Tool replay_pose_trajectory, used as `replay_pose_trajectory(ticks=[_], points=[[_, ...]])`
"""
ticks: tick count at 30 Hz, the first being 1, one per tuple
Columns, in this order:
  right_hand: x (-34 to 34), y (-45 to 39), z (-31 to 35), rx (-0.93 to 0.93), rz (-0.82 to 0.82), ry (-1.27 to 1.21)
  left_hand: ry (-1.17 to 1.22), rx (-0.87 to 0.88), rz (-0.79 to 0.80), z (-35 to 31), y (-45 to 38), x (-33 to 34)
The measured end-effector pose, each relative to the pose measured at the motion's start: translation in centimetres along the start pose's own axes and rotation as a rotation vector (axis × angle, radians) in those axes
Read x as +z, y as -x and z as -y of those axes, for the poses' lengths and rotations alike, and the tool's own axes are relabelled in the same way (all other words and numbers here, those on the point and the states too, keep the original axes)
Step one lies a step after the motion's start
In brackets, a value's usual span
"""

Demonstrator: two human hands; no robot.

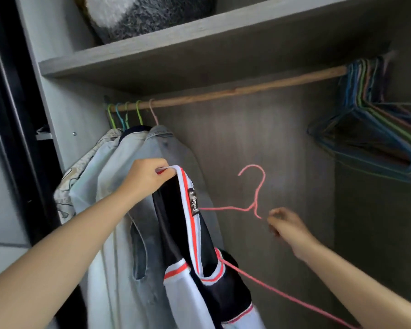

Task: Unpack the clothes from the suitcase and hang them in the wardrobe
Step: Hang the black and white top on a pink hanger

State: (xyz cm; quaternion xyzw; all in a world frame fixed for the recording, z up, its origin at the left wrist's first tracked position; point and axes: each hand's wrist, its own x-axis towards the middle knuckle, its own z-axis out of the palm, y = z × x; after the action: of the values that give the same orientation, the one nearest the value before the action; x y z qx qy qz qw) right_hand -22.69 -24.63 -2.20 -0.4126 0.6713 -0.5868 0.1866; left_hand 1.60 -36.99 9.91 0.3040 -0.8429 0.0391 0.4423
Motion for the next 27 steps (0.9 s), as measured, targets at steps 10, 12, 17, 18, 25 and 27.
replay_pose_trajectory(ticks=[10, 12, 17, 18, 25, 27], points=[[2.0, 0.4, 4.4, -0.205, 0.036, -0.091, -0.105, -0.172, 0.088, 3.0, 4.2, -4.3], [2.1, 0.6, 4.7, -0.245, -0.026, -0.094, -0.148, -0.196, 0.111, 3.2, 4.7, -5.0], [3.3, 0.3, 5.2, -0.232, 0.065, -0.061, -0.26, -0.158, 0.132, 4.2, 5.9, -7.0], [3.7, 0.3, 5.6, -0.219, 0.081, -0.078, -0.288, -0.131, 0.153, 4.2, 6.1, -7.4], [3.3, -0.6, 9.0, -0.318, 0.166, -0.071, -0.488, -0.032, 0.258, 4.7, 7.1, -9.8], [2.5, -1.3, 10.1, -0.343, 0.225, -0.034, -0.661, -0.012, 0.318, 5.2, 6.9, -10.5]])
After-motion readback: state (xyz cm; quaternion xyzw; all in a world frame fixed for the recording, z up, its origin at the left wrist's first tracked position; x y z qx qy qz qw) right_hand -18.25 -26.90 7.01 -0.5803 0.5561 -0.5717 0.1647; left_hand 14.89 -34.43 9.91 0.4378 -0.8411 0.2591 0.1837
